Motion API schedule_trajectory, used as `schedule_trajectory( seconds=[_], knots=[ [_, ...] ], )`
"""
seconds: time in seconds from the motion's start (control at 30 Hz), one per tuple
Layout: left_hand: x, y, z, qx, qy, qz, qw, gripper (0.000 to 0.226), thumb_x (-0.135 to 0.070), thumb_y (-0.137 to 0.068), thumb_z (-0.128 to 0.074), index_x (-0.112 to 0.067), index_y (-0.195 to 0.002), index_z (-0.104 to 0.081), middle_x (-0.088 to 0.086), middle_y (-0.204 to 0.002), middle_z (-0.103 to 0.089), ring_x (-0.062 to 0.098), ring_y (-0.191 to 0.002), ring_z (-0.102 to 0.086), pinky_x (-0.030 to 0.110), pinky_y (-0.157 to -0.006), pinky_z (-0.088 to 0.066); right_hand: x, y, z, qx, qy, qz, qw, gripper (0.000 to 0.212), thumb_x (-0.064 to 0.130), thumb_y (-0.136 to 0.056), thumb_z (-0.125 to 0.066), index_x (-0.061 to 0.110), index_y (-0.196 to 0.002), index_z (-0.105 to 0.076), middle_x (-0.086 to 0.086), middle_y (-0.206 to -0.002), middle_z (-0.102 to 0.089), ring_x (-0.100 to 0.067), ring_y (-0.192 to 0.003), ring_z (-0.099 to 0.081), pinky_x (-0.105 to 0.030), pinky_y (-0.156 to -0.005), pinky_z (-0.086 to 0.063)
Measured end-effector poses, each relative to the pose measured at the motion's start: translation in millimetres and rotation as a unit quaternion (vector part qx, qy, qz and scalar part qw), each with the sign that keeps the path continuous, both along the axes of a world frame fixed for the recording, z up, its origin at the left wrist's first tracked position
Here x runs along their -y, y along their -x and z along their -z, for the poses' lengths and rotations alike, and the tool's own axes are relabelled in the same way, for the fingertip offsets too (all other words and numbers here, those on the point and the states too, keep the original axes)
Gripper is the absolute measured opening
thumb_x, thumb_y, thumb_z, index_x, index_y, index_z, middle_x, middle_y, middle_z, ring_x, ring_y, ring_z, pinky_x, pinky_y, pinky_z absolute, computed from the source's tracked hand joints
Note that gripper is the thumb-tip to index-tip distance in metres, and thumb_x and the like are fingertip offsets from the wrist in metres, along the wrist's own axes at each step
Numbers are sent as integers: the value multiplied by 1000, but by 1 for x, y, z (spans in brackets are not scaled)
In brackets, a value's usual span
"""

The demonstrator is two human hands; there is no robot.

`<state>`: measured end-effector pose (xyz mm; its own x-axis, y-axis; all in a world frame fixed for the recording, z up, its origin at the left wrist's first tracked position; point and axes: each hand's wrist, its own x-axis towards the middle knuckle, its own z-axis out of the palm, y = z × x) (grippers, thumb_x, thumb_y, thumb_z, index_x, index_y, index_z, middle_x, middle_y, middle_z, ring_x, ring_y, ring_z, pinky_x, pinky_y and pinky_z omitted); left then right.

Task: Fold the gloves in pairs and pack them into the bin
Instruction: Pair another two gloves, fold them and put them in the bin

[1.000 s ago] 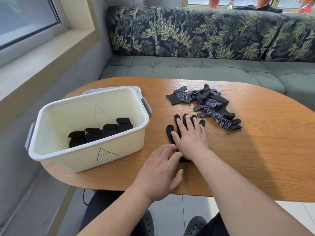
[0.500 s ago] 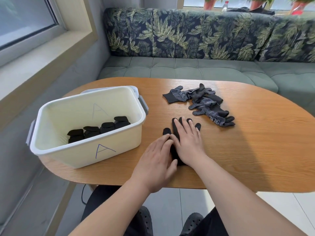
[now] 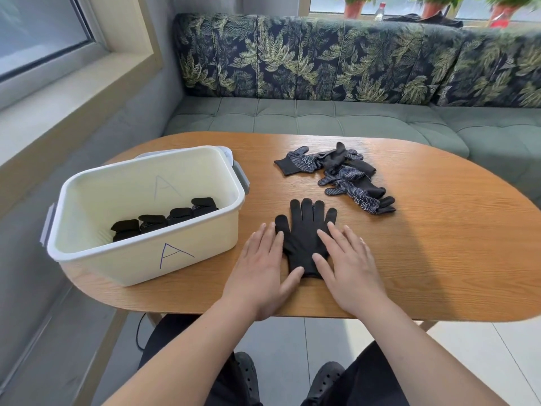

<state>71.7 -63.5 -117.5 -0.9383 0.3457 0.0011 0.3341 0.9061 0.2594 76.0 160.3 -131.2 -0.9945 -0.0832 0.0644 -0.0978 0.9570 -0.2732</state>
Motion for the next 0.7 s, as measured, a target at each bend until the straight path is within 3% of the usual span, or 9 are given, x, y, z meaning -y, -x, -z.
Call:
schedule_trajectory(
  seconds=[0.07,0.17,0.23,0.3,0.4,0.6,0.7],
  knots=[
    [2,0,-1,-11,-37,10,999,84,-71,-105,-23,-23,-171,-4,-8,-178,12,10,-161,22,40,-134,2,2,0,-1,-16,9,-3,1000,65,65,-107,-26,38,-167,-26,14,-178,-10,-13,-165,4,-46,-134,-9],
    [7,0,2,-59,-93,53,992,72,-67,-105,-42,-27,-164,-31,-11,-174,-19,11,-163,-1,40,-133,-13,-2,-5,-3,-101,81,-34,991,53,59,-102,-51,34,-148,-59,12,-164,-44,-16,-158,-26,-47,-127,-31],
    [9,0,5,-100,-132,92,982,56,-58,-100,-60,-25,-145,-53,-9,-158,-42,16,-155,-28,40,-126,-30,-6,-8,-3,-149,120,-59,980,34,50,-97,-68,32,-126,-74,16,-141,-62,-15,-141,-45,-45,-115,-44],
    [10,0,8,-124,-155,119,973,37,-48,-98,-70,-24,-125,-62,-8,-143,-53,17,-140,-44,40,-115,-41,-6,-11,-3,-166,116,-73,977,23,47,-94,-75,34,-112,-79,19,-126,-66,-14,-128,-52,-44,-105,-49],
    [11,-2,9,-131,-161,129,970,19,-41,-101,-70,-25,-109,-65,-10,-129,-59,15,-128,-52,39,-105,-47,-3,-11,-1,-162,104,-62,979,21,51,-95,-74,36,-108,-80,22,-121,-69,-14,-123,-54,-45,-100,-50],
    [7,-2,12,-149,-162,95,971,10,-29,-105,-62,-19,-108,-61,-4,-127,-58,19,-121,-55,39,-100,-48,-6,-12,2,-181,119,-90,972,26,54,-88,-82,34,-105,-83,24,-124,-71,-14,-125,-57,-42,-102,-50],
    [7,-3,13,-154,-159,92,971,9,-27,-105,-63,-19,-108,-61,-3,-126,-58,19,-121,-55,38,-100,-48,-6,-14,3,-191,108,-97,971,22,46,-87,-86,31,-103,-83,22,-119,-73,-14,-121,-59,-44,-98,-51]
  ],
)
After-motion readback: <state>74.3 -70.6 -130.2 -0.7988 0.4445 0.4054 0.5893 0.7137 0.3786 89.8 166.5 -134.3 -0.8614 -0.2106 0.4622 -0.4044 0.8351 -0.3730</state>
